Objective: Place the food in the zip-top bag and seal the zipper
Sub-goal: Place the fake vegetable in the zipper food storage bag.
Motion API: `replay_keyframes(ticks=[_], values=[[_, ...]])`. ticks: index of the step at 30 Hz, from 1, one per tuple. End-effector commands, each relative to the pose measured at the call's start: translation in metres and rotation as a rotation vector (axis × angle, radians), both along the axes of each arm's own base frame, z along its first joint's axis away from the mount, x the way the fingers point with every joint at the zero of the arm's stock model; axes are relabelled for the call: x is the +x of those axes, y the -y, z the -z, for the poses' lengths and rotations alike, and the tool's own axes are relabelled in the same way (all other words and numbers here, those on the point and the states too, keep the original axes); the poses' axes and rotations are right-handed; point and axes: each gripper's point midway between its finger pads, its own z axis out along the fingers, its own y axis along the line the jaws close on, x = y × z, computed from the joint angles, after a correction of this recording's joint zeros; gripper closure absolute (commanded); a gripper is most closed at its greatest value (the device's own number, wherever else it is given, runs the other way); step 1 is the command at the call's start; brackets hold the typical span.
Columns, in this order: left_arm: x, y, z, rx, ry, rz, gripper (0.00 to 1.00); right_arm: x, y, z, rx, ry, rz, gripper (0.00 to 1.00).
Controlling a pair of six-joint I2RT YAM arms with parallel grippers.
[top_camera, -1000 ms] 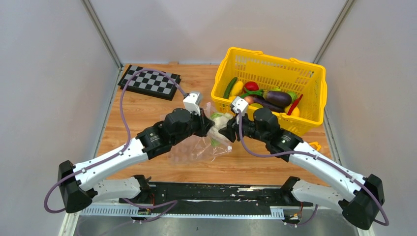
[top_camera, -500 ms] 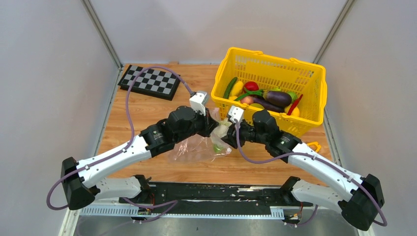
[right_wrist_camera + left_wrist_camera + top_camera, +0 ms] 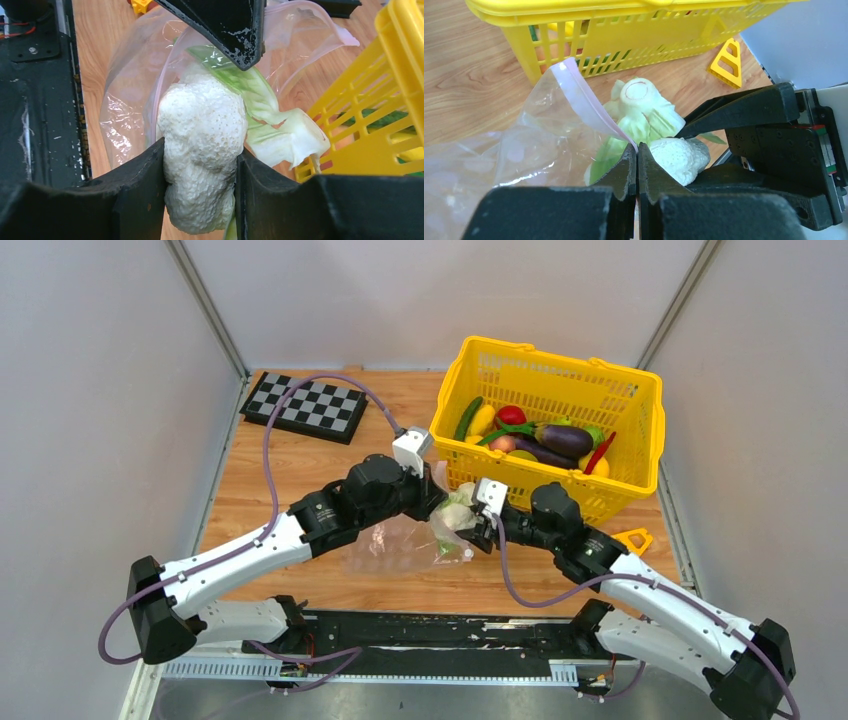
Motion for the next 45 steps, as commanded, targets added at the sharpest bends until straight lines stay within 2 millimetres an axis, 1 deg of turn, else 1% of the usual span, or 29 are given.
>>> replay_keyframes(ticks=[1,4,5,6,11,13,16,20,22,24,27,30,33,36,38,40,42,45], values=[[0.009,0.004,-0.032,-0.065,0.066,-0.024,1.0,0.006,0.001,-0.025,0.038,0.126,0.012,0.75],[0.008,0.006,-0.035,-0.076,0.075,-0.007,1.0,-0.031,-0.012,-0.033,0.125,0.166,-0.207,0.72],[0.007,0.007,-0.036,-0.081,0.077,0.001,1.0,-0.038,-0.014,-0.036,0.148,0.184,-0.255,0.72],[0.006,0.009,-0.036,-0.081,0.076,0.009,1.0,-0.042,-0.015,-0.035,0.149,0.195,-0.28,0.73],[0.006,0.011,-0.035,-0.083,0.07,0.015,1.0,-0.03,-0.012,-0.013,0.083,0.242,-0.246,0.75],[0.005,0.014,-0.037,-0.092,0.071,0.027,1.0,-0.032,-0.014,-0.009,0.081,0.278,-0.261,0.76],[0.004,0.017,-0.038,-0.095,0.069,0.046,1.0,-0.035,-0.016,-0.001,0.059,0.394,-0.285,0.8],[0.0,0.02,-0.037,-0.092,0.061,0.072,1.0,-0.039,-0.018,0.005,0.008,0.433,-0.316,0.8],[-0.002,0.024,-0.038,-0.103,0.059,0.093,1.0,-0.032,-0.02,0.006,-0.01,0.433,-0.29,0.84],[-0.007,0.028,-0.039,-0.112,0.049,0.125,1.0,-0.027,-0.02,0.006,-0.019,0.439,-0.27,0.85],[-0.013,0.032,-0.037,-0.117,0.034,0.165,1.0,-0.014,-0.02,0.002,-0.01,0.444,-0.197,0.84],[-0.018,0.032,-0.036,-0.127,0.024,0.18,1.0,0.002,-0.017,-0.01,0.03,0.404,-0.075,0.84],[-0.016,0.025,-0.029,-0.119,0.018,0.142,1.0,0.014,-0.014,-0.025,0.075,0.334,0.005,0.84],[-0.015,0.021,-0.027,-0.124,0.023,0.127,1.0,0.02,-0.017,-0.041,0.159,0.215,0.045,0.83],[-0.016,0.021,-0.025,-0.12,0.017,0.13,1.0,0.026,-0.021,-0.047,0.177,0.123,0.071,0.83],[-0.018,0.021,-0.026,-0.125,0.012,0.138,1.0,0.043,-0.02,-0.051,0.189,0.025,0.173,0.84],[-0.018,0.021,-0.027,-0.135,0.013,0.134,1.0,0.054,-0.023,-0.05,0.21,-0.079,0.228,0.85],[-0.015,0.016,-0.033,-0.159,0.023,0.098,1.0,0.06,-0.029,-0.054,0.267,-0.208,0.262,0.84]])
